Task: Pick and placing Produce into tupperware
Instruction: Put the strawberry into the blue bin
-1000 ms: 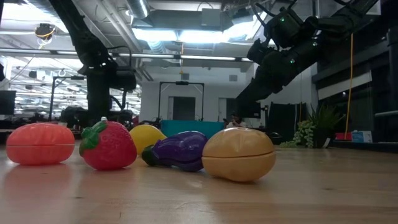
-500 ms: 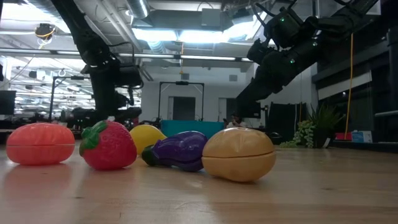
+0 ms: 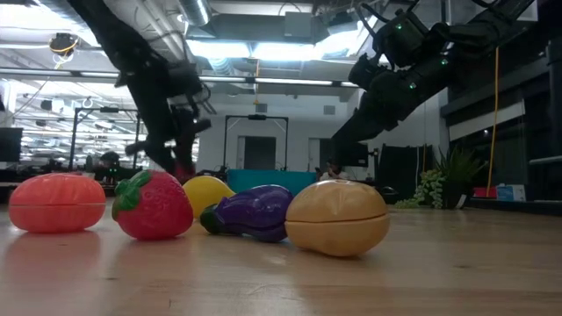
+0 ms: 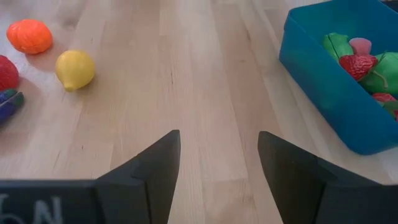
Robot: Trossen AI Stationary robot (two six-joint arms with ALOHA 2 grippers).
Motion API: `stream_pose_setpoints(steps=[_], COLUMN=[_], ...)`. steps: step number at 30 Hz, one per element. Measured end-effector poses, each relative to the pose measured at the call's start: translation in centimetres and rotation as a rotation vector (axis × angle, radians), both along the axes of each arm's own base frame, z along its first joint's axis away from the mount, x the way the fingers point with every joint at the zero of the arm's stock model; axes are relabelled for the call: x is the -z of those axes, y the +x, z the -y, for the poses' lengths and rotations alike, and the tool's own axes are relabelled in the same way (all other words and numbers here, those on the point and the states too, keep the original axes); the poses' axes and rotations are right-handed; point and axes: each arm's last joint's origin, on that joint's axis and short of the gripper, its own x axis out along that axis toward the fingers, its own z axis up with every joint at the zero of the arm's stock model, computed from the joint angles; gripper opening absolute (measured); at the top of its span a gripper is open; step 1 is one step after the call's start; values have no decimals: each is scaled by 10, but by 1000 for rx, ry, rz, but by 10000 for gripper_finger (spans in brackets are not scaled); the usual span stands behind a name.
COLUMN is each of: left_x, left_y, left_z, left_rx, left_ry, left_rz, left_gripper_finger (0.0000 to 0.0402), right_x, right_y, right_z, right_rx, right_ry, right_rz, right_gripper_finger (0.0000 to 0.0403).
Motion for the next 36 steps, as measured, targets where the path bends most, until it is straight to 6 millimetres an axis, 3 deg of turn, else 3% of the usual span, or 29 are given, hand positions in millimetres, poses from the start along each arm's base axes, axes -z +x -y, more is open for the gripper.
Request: stream_pose_setpoints(steps=[10,16,21,26,36], left_x=[-54,-87,-102,-103,-72], left_y=[-1,-12,-27,-37,-53], left_z=[42,70,95,116,140], left_rx=[226,309,353,407,446], left_ry=[151,266,327,362,423], left_rz=[143,252,264,282,330], left_gripper_finger=[134,134,134,134,134], right_x=[0,0,0,-1,-1], right_y=[0,0,0,1,1], right_z=[0,0,0,0,0], right_rx=[4,6,20,33,34], right_ry=[6,9,30,50,51], right_rz=[1,2,5,14,14], right_gripper_finger=[218,218,218,218,218])
